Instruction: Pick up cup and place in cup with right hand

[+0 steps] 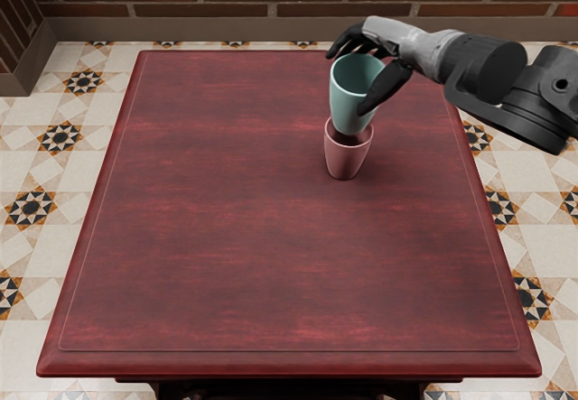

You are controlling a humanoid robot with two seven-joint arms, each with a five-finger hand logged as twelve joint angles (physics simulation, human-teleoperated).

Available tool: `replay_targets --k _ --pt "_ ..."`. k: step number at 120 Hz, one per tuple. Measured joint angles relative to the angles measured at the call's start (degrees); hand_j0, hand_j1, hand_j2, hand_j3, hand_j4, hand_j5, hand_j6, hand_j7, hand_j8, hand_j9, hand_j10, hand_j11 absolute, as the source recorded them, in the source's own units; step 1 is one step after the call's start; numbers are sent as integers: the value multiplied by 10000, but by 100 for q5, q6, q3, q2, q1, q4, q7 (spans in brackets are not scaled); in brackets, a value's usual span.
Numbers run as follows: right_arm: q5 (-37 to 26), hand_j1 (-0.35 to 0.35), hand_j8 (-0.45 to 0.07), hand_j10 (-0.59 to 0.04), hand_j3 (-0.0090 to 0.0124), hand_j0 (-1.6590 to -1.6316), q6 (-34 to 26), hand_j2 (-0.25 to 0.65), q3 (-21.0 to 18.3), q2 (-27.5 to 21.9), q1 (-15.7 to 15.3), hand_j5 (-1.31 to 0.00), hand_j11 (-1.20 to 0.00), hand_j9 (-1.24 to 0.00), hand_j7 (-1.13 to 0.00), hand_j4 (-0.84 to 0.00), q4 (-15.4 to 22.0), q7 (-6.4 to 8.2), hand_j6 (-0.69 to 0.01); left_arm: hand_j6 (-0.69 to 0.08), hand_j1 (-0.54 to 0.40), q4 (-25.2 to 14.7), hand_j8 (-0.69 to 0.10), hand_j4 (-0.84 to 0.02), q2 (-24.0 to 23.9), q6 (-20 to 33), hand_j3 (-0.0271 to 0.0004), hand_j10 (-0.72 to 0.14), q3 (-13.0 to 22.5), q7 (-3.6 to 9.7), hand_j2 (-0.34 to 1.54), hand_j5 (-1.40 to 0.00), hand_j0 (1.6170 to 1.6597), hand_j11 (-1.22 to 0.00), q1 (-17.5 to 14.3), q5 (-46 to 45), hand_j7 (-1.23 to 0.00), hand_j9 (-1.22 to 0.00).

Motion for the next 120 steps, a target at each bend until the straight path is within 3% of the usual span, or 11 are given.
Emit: replay_targets --k 79,84,101,120 --pt "-14 1464 -2694 -3456 4 -16581 -2 1148 -83 376 -126 -5532 -5571 -5562 -5351 -3942 -527 0 -3248 1 3490 0 1 0 0 0 0 1 1 0 -1 0 16581 0 0 0 0 0" --pt "-18 1083 -2628 -3265 0 -16581 -10 891 -83 382 -127 -5075 -5107 -5101 -4925 -3646 -567 0 -3085 1 3490 0 1 0 0 0 0 1 2 0 -1 0 16581 0 0 0 0 0" --pt "-21 -1042 -1468 -1781 0 -16581 -58 427 -51 397 -127 -2722 -2737 -2735 -2645 -1974 -686 -1 -1700 1 3490 -1 1 0 0 0 0 1 2 0 -1 0 16581 0 0 0 0 0" --pt "-19 -2290 -758 -897 0 -16581 -71 192 -45 412 -132 -1342 -1348 -1347 -1305 -989 -744 -1 -870 1 3490 0 1 0 0 0 0 1 2 0 -1 0 16581 0 0 0 0 0"
